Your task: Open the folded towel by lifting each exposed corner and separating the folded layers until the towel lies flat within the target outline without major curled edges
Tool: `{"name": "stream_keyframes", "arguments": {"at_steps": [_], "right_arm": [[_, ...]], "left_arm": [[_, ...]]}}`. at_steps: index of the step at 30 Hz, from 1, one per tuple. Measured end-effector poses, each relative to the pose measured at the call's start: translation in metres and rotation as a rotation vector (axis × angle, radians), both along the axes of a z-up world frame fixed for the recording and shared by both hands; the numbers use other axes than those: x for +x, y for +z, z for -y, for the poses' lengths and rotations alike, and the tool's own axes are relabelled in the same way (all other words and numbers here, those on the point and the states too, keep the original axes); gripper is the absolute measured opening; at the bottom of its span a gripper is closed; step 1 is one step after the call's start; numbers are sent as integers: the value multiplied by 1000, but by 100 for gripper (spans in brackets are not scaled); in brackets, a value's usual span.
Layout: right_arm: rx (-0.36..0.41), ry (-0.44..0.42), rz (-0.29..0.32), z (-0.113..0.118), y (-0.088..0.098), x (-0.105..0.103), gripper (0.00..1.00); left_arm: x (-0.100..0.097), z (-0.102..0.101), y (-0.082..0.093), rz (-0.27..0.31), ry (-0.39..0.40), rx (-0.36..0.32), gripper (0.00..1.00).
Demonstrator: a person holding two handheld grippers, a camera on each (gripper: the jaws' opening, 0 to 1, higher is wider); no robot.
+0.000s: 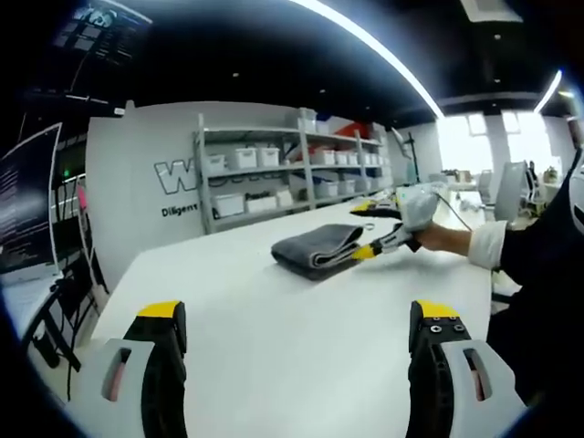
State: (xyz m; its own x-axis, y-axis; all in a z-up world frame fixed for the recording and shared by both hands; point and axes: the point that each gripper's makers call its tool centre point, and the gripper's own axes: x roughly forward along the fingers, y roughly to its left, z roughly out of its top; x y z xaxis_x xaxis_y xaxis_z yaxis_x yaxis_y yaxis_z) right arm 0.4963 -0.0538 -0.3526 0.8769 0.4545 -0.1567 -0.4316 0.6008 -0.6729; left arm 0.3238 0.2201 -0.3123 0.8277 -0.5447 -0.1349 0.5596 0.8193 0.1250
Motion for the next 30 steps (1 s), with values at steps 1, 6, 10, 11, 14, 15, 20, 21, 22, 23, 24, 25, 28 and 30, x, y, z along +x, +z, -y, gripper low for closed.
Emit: {"name": "stream_keyframes", "arguments": {"at_steps": [1, 6, 10, 11, 14, 15, 20, 21, 22, 23, 24, 25, 28, 30], "right_arm": [[-10, 4, 2, -2, -2, 1, 69], [-77, -9, 24, -2, -6, 5, 65], [-96, 3, 22, -5, -10, 3, 64], [-103, 3, 23, -6, -11, 3, 64], [-115, 1, 27, -5, -12, 5, 62], [-119, -3, 26, -5, -13, 6, 62], [-189, -44, 56, -4, -18, 10, 54], [-190, -49, 61, -4, -16, 10, 52], [-189, -60, 75, -3, -13, 10, 50], [-188, -69, 82, -3, -10, 11, 49], [-185, -76, 89, -3, -9, 11, 48], [-180, -83, 92, -2, -7, 12, 47], [-198, -103, 91, -3, -10, 14, 45], [-218, -117, 115, -2, -8, 14, 44]], "left_arm": [[0, 0, 0, -1, -1, 4, 99], [-2, 1, 0, 0, -5, 18, 99], [-3, -1, 1, 1, -1, 9, 99], [-3, -2, 1, 1, 1, 8, 99], [-2, -3, -1, -5, 6, 9, 99], [-1, -4, -2, -8, 7, 9, 99], [-1, -2, -4, -16, 5, 7, 99], [-1, -1, -4, -16, 2, 9, 99], [-2, 0, -4, -15, -1, 10, 99], [-2, 1, -3, -14, -3, 12, 99], [-2, 1, -3, -13, -4, 12, 99], [-2, 1, -3, -12, -5, 10, 99], [0, -2, -2, -10, 12, -6, 99], [1, -6, 1, -4, 26, -25, 99]]}}
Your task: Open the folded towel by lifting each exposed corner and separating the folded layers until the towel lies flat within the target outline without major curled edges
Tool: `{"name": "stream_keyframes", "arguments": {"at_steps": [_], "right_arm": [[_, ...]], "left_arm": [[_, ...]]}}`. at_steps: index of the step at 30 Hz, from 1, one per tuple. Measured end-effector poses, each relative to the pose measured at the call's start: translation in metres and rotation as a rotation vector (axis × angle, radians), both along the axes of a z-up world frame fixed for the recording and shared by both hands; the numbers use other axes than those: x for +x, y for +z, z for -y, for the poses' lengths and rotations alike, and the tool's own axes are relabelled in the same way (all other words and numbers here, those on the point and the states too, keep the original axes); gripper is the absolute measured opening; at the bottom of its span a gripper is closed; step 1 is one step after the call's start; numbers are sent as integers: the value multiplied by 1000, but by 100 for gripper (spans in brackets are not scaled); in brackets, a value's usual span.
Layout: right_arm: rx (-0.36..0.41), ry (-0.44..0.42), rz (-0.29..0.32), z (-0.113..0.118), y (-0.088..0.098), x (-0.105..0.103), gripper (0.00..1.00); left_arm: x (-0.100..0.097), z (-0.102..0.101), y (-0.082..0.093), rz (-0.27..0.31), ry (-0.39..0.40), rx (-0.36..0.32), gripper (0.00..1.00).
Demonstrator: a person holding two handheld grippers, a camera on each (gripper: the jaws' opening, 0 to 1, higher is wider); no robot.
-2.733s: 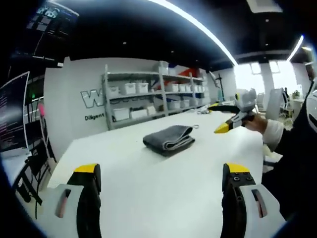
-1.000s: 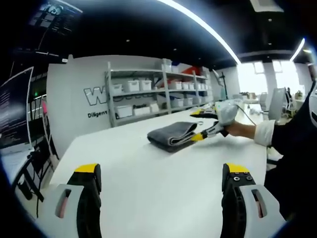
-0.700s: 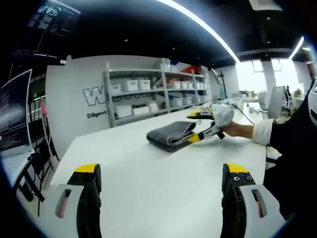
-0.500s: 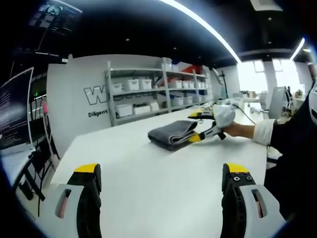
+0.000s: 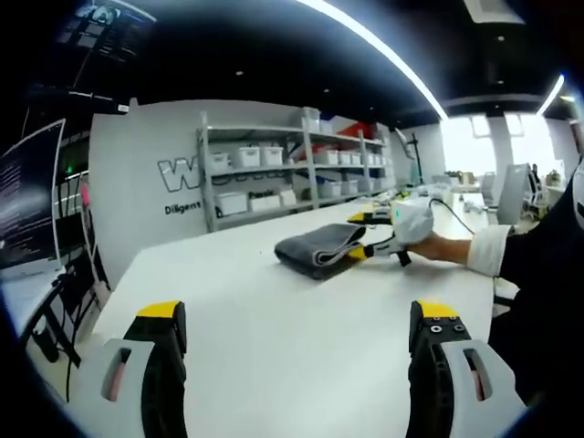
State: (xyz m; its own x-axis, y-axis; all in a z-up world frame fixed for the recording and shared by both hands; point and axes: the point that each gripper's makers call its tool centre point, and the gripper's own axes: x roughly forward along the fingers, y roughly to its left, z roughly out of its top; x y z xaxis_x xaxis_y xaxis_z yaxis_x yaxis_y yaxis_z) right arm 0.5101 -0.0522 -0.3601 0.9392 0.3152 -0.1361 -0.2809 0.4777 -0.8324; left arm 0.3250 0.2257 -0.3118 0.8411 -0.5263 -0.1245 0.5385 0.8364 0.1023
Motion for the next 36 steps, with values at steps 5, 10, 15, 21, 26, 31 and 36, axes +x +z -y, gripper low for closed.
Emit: {"name": "stream_keyframes", "arguments": {"at_steps": [5, 10, 15, 21, 26, 31, 36], "right_arm": [[-2, -4, 31, 0, 5, -3, 35], [49, -9, -8, -1, 1, 0, 38], [3, -11, -22, -6, -9, 1, 39], [-51, -8, -1, -10, -11, 3, 38], [-154, 23, 20, -22, -20, 2, 28], [-161, 38, 19, -30, -17, 1, 18], [-201, 54, 26, -33, -18, 2, 15]], "left_arm": [[-1, -1, 2, 6, -2, -14, 99], [-1, -3, 1, 3, 0, -21, 99], [1, -2, 0, -1, -2, -24, 99], [2, 6, -3, -10, -14, -27, 99], [1, 11, -2, -4, -24, -12, 99], [5, 16, -4, -2, -29, -35, 98], [7, 25, -8, -1, -38, 2, 98]]}}
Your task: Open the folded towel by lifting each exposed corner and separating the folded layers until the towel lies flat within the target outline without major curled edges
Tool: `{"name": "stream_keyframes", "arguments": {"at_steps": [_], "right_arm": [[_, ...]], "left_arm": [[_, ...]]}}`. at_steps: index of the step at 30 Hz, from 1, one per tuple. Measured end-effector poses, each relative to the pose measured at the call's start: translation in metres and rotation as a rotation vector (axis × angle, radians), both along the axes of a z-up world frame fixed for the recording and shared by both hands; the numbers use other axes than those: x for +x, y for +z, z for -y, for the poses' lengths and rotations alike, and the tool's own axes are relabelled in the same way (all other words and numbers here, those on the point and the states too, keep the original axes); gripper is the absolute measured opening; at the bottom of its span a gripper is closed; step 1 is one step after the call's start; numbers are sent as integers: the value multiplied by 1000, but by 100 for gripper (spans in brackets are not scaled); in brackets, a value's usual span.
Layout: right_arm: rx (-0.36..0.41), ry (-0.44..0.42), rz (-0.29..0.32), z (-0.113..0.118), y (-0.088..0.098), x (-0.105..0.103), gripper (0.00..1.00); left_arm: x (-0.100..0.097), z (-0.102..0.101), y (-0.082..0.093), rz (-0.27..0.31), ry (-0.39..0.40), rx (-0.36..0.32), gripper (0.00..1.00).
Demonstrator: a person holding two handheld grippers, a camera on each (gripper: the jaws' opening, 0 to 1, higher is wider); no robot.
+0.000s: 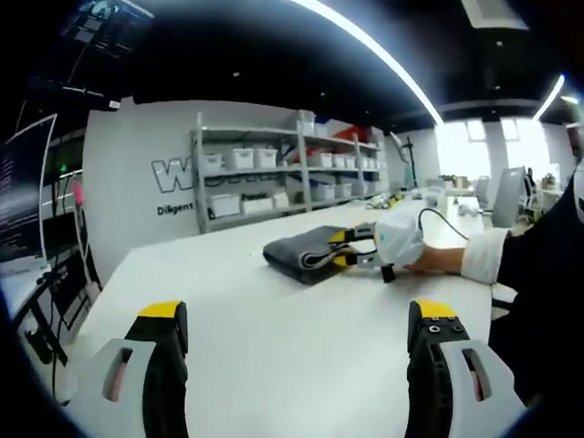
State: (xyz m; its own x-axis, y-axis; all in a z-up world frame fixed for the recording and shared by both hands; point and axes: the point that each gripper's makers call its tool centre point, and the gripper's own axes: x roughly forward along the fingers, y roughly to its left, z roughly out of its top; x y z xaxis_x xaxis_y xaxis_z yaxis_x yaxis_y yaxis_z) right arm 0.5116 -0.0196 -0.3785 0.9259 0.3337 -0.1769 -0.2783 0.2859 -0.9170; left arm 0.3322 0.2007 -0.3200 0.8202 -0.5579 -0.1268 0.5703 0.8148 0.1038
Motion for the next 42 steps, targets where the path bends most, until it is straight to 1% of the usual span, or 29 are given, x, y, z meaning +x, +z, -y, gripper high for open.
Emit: {"name": "stream_keyframes", "arguments": {"at_steps": [3, 4, 5, 7, 8, 10, 12, 17, 22, 24, 26, 29, 32, 34, 36, 38, 39, 40, 42], "right_arm": [[34, -2, -13, 1, 3, 1, 14], [38, -1, -18, 1, 2, 1, 11], [40, 8, -31, 0, 1, -1, 5], [45, 18, -31, -2, 2, -3, 5], [43, 18, -23, -2, 4, -3, 4], [28, 16, -9, -1, 7, -4, 4], [37, 20, -6, 0, 11, -6, 3], [86, 23, -19, 1, 14, -7, 2], [150, 29, -36, 1, 19, -11, 2], [189, 37, -49, 1, 23, -12, 1], [205, 39, -52, 1, 24, -13, 1], [223, 41, -58, 1, 25, -15, 1], [227, 45, -62, 0, 25, -16, 1], [235, 52, -57, -1, 27, -17, 1], [243, 60, -48, -2, 31, -19, 1], [248, 66, -45, -4, 32, -20, 1], [249, 69, -44, -4, 33, -21, 1], [241, 71, -37, -4, 33, -21, 1], [238, 74, -33, -5, 35, -23, 1]], "left_arm": [[1, 5, -4, -9, -7, 17, 98], [0, 7, -4, -8, -10, 17, 98], [-1, 9, -2, -3, -19, 9, 98], [0, 16, 1, 16, -40, -19, 97], [1, 18, 0, 16, -43, -24, 97], [2, 21, -1, 15, -45, -29, 97], [3, 25, -4, 12, -52, -21, 97], [7, 25, -8, 14, -32, 11, 97], [8, 21, -7, 38, -13, 19, 96], [8, 21, -6, 49, -12, 22, 95], [10, 22, -6, 58, -12, 22, 94], [14, 23, -6, 70, 15, 15, 93], [16, 29, -7, 67, 10, 9, 92], [16, 34, -9, 71, 3, 21, 92], [17, 35, -8, 83, 9, 36, 92], [19, 34, -5, 106, 17, 38, 90], [21, 37, 3, 160, 8, 18, 89], [21, 38, 6, 181, 1, 1, 87], [22, 37, 6, 169, 1, -11, 84]]}}
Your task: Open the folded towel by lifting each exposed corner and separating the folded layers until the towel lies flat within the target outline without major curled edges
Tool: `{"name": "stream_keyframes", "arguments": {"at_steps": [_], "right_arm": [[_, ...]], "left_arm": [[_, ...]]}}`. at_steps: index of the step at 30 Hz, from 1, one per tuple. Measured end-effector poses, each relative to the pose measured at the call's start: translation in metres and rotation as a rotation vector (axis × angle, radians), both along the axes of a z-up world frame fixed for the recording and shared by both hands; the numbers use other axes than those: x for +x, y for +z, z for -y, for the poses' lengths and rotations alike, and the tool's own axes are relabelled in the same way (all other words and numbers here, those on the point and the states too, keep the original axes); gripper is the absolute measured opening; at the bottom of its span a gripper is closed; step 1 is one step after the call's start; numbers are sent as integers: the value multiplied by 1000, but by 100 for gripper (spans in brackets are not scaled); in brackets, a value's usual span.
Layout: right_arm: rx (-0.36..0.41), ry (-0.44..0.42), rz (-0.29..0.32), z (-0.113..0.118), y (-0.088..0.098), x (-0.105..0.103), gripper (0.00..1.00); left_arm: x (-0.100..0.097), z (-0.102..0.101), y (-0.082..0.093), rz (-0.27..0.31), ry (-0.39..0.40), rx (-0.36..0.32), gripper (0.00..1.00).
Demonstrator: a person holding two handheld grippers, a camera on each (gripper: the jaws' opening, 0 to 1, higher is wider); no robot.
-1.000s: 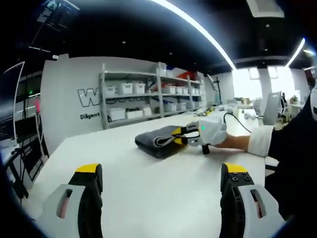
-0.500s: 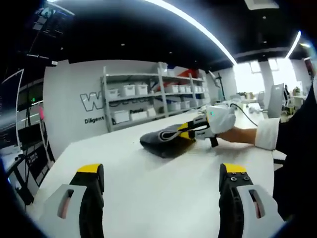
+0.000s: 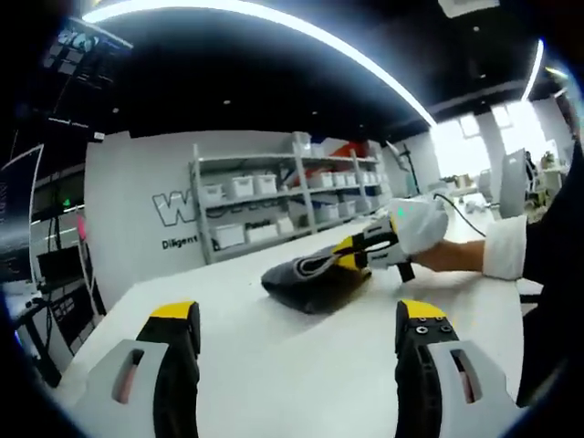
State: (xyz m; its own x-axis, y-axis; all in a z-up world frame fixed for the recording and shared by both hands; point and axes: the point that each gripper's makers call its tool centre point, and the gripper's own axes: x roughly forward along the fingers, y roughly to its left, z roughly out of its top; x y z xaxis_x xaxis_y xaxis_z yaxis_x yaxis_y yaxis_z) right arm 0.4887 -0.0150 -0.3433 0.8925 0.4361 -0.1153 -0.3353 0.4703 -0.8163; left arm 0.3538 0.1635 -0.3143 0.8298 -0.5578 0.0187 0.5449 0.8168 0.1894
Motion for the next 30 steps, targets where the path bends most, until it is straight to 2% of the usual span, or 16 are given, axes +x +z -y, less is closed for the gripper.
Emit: {"name": "stream_keyframes", "arguments": {"at_steps": [3, 10, 11, 13, 15, 18, 19, 22, 24, 26, 28, 30], "right_arm": [[11, 9, 11, 0, 6, -3, 1], [80, 40, 2, -7, 14, -11, 1], [82, 43, 5, -8, 14, -11, 1], [85, 41, 11, -8, 15, -11, 2], [86, 37, 11, -8, 15, -12, 2], [117, 49, 14, -9, 21, -14, 2], [121, 50, 16, -8, 22, -14, 2], [108, 43, 45, -7, 26, -13, 2], [118, 48, 45, -7, 29, -14, 2], [147, 60, 36, -8, 31, -16, 2], [167, 69, 34, -8, 34, -17, 2], [184, 75, 33, -9, 35, -18, 1]], "left_arm": [[3, 1, 1, -7, -7, -9, 84], [8, 10, 4, 8, -20, 94, 83], [6, 16, 7, 17, -22, 104, 82], [7, 27, 17, 84, -68, 132, 82], [13, 26, 18, 86, -62, 136, 78], [28, 31, 27, 96, -81, 137, 77], [37, 31, 28, 91, -88, 133, 76], [46, 34, 26, 63, -99, 122, 76], [46, 41, 29, 79, -141, 78, 77], [48, 46, 26, 38, -163, 51, 79], [52, 49, 16, -27, -178, 70, 82], [57, 52, 12, -13, -182, 126, 83]]}}
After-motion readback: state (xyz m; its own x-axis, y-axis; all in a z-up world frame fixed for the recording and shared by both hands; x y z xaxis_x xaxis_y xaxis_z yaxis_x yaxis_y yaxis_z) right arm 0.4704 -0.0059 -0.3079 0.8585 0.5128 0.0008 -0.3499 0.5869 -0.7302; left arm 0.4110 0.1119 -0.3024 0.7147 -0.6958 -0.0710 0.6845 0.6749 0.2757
